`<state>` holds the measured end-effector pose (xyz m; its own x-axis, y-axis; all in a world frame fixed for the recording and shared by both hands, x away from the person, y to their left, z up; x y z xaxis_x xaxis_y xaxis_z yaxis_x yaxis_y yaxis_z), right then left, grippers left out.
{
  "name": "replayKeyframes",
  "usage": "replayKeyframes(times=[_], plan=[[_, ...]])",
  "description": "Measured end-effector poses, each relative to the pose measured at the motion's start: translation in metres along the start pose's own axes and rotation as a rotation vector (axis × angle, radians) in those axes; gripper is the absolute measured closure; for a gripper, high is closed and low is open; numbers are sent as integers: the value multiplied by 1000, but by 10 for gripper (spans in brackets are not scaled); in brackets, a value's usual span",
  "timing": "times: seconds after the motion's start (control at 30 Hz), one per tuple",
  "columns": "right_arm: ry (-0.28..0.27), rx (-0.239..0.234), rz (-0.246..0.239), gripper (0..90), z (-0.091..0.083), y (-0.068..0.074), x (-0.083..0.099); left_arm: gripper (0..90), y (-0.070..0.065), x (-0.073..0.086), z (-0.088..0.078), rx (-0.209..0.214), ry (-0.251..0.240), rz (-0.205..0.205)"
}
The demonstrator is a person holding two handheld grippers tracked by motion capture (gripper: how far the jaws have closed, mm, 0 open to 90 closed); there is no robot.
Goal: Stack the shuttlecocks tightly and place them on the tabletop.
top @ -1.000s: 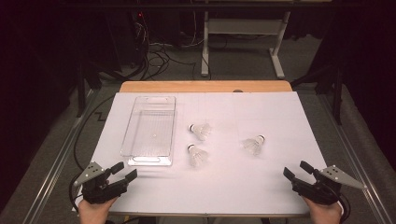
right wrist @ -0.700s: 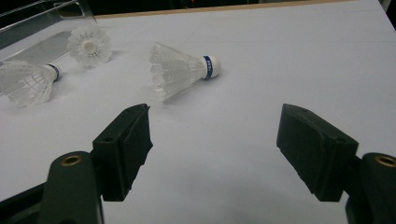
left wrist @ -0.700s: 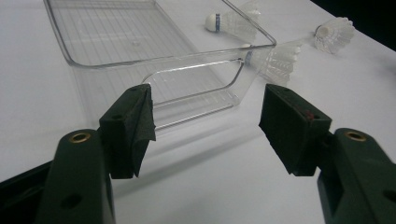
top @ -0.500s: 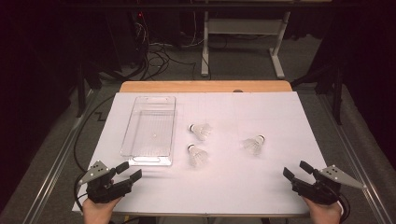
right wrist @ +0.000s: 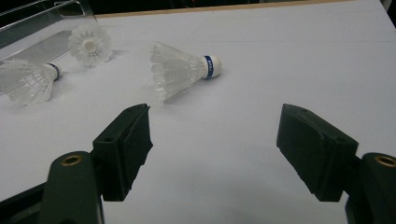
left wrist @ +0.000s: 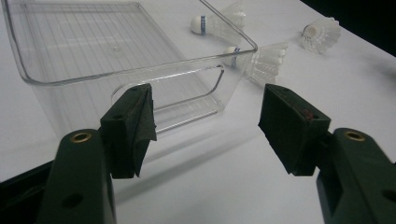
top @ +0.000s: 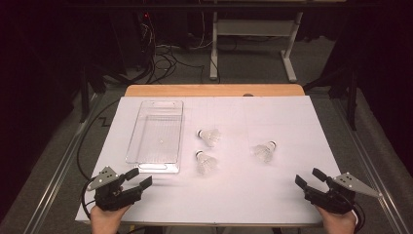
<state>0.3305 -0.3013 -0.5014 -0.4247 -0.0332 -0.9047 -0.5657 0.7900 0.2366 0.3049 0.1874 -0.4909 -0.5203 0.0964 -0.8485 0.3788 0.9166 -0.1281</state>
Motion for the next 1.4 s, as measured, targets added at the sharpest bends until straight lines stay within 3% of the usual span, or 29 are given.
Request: replayKeyframes(times=[1.4], plan=[[4,-3,0,267,0,0,0,379,-39,-21,22,71,10,58]])
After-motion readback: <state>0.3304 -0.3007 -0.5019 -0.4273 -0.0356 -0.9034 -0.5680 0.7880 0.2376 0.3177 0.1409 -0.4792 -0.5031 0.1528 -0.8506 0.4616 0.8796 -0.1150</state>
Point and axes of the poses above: each handheld gripper's, and its own axes: z roughly forward along the jaws, x roughly out of its underside, y roughly to its left, the point moved 10 cm from there along z, roughly forward along the jaws, and after that the axes turned 14 degrees about -x, right-handed, at the moved point
